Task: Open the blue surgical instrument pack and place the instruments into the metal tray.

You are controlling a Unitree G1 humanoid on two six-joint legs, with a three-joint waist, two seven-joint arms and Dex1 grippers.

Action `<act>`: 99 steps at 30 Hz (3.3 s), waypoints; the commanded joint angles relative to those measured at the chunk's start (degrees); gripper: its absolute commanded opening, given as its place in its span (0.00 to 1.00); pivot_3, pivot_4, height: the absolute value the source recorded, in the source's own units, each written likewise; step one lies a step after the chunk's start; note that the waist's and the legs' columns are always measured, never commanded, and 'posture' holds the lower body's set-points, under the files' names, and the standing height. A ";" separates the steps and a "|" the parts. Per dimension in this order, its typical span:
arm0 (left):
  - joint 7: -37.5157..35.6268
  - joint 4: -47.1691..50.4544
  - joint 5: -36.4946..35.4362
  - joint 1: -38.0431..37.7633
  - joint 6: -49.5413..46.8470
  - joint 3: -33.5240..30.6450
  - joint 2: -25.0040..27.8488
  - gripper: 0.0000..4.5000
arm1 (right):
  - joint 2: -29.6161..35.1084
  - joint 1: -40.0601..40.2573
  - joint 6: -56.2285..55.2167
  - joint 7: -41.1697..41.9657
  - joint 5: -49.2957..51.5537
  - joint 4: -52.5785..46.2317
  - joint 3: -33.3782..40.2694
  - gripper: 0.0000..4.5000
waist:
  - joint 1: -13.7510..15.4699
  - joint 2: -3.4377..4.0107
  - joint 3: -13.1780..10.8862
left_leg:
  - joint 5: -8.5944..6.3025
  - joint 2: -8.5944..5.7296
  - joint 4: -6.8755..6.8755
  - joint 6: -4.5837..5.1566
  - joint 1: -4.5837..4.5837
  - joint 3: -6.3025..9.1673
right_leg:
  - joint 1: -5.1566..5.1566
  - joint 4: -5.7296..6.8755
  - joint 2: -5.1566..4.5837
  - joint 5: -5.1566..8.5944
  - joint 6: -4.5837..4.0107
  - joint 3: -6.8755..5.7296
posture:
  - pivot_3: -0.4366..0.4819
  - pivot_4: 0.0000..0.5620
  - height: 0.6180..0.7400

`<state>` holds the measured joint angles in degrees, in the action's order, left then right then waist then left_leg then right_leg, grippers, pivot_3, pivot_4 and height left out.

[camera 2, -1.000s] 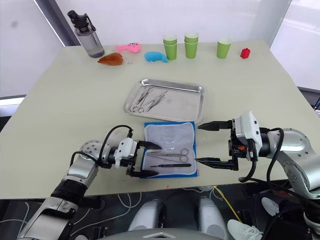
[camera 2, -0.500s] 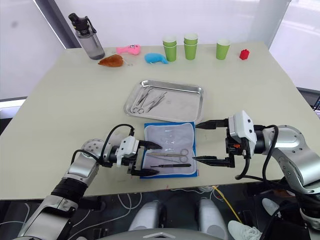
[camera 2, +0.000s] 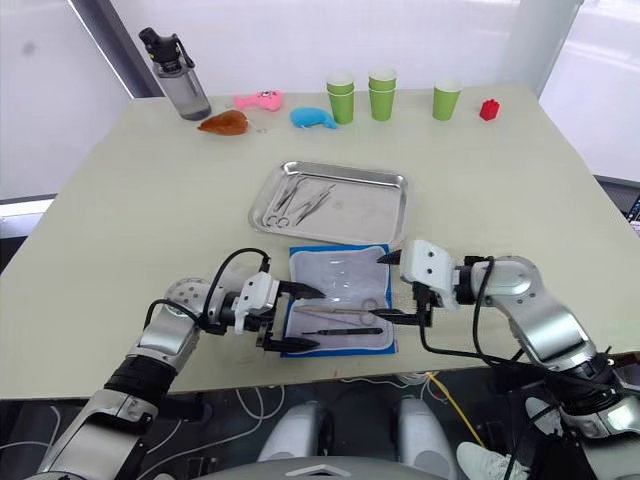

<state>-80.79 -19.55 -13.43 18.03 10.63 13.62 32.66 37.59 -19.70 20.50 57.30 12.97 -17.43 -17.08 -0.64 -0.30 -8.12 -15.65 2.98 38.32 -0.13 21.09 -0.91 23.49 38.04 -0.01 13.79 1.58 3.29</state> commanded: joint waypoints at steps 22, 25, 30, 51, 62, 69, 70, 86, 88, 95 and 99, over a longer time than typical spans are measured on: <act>2.96 -5.88 6.04 -4.48 -1.78 3.71 0.23 0.99 | -6.67 -5.27 -2.58 -1.03 -9.86 10.51 -6.88 1.00 | -0.03 0.19 0.28 | -0.01 0.00 -0.05 0.00 -0.05 -0.05 | 0.00 -0.04 0.00 0.01 0.00 0.05 | 0.48 0.27 0.95; 2.95 -5.82 6.02 -4.55 -1.78 3.72 0.26 0.99 | -6.91 -5.21 -2.82 -0.90 -10.25 10.79 -6.79 1.00 | -0.04 0.20 0.29 | -0.01 0.00 -0.05 0.00 -0.06 -0.05 | 0.00 -0.04 0.00 0.01 -0.01 0.05 | 0.48 0.27 0.95; 2.91 -5.81 6.04 -4.68 -1.73 3.76 0.33 0.99 | -7.10 -5.12 -2.90 -0.68 -10.62 10.96 -6.80 1.00 | -0.05 0.21 0.29 | -0.01 0.00 -0.06 0.01 -0.06 -0.05 | 0.00 -0.05 0.00 0.01 -0.01 0.05 | 0.48 0.27 0.95; 3.00 -5.22 6.02 -5.32 -1.99 3.84 0.61 1.00 | -8.06 -6.89 4.37 2.08 -13.74 12.58 -11.02 0.64 | -0.15 0.24 0.50 | -0.01 0.01 -0.19 0.01 -0.19 -0.10 | 0.01 -0.12 -0.02 0.03 -0.02 0.09 | 0.48 0.27 0.95; 2.91 -5.59 6.01 -5.03 -1.80 3.86 0.69 1.00 | -7.89 -6.65 4.69 2.47 -13.22 11.20 -10.74 0.01 | -0.24 0.22 0.53 | -0.01 0.04 -0.27 0.00 -0.26 -0.13 | 0.03 -0.15 -0.03 0.03 -0.02 0.11 | 0.48 0.27 0.95; 2.91 -5.62 6.07 -5.03 -1.82 3.96 0.63 1.00 | -8.06 -7.10 4.99 2.56 -12.85 9.90 -10.45 0.01 | -0.22 0.22 0.53 | -0.02 0.04 -0.30 0.00 -0.26 -0.13 | 0.05 -0.17 -0.05 0.03 -0.02 0.11 | 0.48 0.27 0.95; 2.92 -5.61 6.09 -5.05 -1.83 3.98 0.62 1.00 | -8.07 -7.15 4.98 2.58 -12.85 9.81 -10.46 0.01 | -0.22 0.22 0.53 | -0.02 0.05 -0.30 0.00 -0.26 -0.12 | 0.05 -0.18 -0.05 0.03 -0.02 0.11 | 0.48 0.27 0.95; 3.04 -5.37 6.20 -4.97 -2.32 4.22 0.46 1.00 | -7.24 -11.15 7.83 2.43 -15.51 5.00 -11.97 0.01 | -0.15 0.25 0.43 | -0.02 0.07 -0.47 -0.01 -0.22 -0.10 | 0.19 -0.30 -0.11 0.04 -0.02 0.10 | 0.48 0.27 0.95; 3.20 -5.31 6.22 -5.19 -2.40 4.29 0.33 1.00 | -6.42 -11.88 8.54 2.88 -16.45 3.90 -12.64 0.01 | -0.14 0.25 0.42 | -0.01 0.07 -0.50 -0.01 -0.22 -0.09 | 0.20 -0.33 -0.12 0.04 -0.01 0.10 | 0.48 0.27 0.95; 3.42 -5.14 6.11 -5.31 -2.67 4.24 0.09 1.00 | -4.47 -14.95 13.03 4.23 -17.67 0.68 -14.16 0.01 | -0.05 0.32 0.27 | -0.01 0.08 -0.54 -0.01 -0.18 -0.05 | 0.23 -0.43 -0.18 0.04 -0.01 0.11 | 0.48 0.27 0.95; 3.53 -5.15 6.20 -5.44 -2.65 4.28 -0.02 1.00 | -3.53 -15.50 14.56 4.55 -17.30 -0.61 -14.15 0.01 | 0.00 0.30 0.23 | -0.01 0.10 -0.56 -0.01 -0.10 -0.03 | 0.25 -0.51 -0.22 0.04 0.00 0.08 | 0.48 0.27 0.95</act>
<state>-78.92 -18.61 -13.46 16.36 11.15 13.52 32.18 33.14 -32.70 34.78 62.60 -3.46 -15.68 -33.76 -0.63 0.00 -7.88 -15.67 3.08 37.76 -0.14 20.99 -0.94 23.74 37.52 -0.25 13.84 1.57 3.37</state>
